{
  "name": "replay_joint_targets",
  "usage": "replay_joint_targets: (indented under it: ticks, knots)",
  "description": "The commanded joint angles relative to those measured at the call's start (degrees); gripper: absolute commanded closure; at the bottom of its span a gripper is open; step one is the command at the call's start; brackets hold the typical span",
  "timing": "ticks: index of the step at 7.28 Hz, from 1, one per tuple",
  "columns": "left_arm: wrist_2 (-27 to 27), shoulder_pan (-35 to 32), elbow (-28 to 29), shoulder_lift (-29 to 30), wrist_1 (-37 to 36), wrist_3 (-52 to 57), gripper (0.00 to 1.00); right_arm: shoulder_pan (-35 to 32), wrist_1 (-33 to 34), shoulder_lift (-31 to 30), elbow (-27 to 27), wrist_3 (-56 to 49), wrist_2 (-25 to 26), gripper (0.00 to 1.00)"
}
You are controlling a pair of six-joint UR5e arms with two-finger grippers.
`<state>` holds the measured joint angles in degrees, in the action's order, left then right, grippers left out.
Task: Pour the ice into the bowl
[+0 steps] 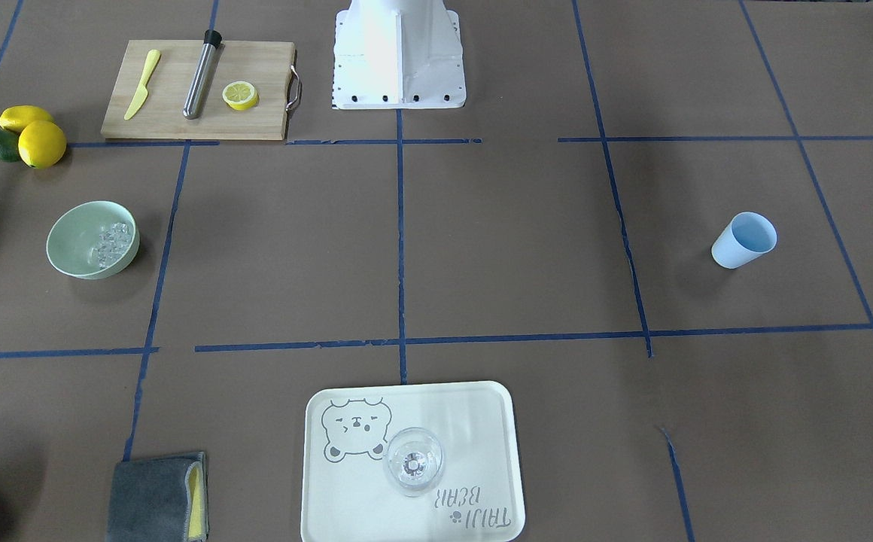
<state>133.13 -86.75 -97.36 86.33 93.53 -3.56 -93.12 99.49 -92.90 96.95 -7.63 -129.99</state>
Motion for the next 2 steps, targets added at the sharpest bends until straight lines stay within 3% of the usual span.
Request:
replay_joint_targets:
  ticks: [1,2]
  knots:
    - [-0.1,0.0,0.1,0.1,0.0,0.0,0.0,0.0,0.0,0.0,-0.4,0.0,0.0,0.0]
    - [0.0,0.0,0.1,0.0,0.0,0.0,0.0,0.0,0.0,0.0,-0.4,0.0,0.0,0.0]
